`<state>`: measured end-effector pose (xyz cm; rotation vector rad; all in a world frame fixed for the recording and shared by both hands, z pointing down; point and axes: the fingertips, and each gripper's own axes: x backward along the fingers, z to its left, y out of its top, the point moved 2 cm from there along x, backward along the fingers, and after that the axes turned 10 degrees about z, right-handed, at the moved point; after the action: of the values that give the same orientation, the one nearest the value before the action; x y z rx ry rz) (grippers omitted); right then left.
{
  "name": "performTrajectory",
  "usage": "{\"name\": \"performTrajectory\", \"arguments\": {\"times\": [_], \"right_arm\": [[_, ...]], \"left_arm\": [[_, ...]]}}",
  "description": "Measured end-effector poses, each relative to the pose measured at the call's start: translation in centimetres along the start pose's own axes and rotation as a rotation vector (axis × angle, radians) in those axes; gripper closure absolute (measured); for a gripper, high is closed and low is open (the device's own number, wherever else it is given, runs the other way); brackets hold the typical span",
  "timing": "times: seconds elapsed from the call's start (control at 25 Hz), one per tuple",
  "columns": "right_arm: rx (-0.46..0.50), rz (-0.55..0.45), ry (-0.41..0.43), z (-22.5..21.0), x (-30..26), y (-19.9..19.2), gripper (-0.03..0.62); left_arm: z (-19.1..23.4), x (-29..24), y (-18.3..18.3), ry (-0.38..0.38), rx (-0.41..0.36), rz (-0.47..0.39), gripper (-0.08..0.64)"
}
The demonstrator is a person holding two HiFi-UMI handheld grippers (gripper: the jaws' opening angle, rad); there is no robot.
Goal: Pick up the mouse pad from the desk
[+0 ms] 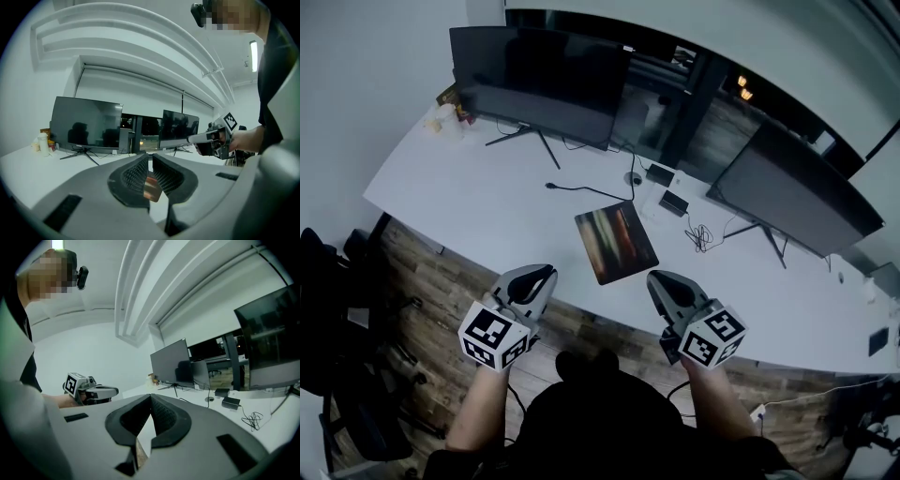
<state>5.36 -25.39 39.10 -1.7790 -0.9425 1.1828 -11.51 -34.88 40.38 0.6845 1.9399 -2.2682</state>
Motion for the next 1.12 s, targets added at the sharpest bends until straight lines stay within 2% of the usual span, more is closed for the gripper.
{"name": "performTrajectory", "arguments": {"times": [0.4,0.6,0.92,1.12], "right_arm": [[-0.089,-0.044,-0.035,-5.5,5.1,-1.9,0.588],[-0.095,-0.037,-0.032,-7.8,6.8,-3.1,0.588],[-0.135,-0.052,-0.074,-7.8,5.9,-3.3,0.588],[-0.135,-0.064,-0.152,-7.0,3.7,-1.5,0.588]], "left_arm": [[-3.5,-5.6,1.2,-0.029,-0.021,0.061,0.545],[-5.5,-7.8,1.8,-0.029,-0.035,0.094,0.509],[-3.9,-10.9,1.0,-0.076,-0.051,0.153,0.412],[-1.2,-11.6,0.1,-0.137,-0.067,0.184,0.289]]}}
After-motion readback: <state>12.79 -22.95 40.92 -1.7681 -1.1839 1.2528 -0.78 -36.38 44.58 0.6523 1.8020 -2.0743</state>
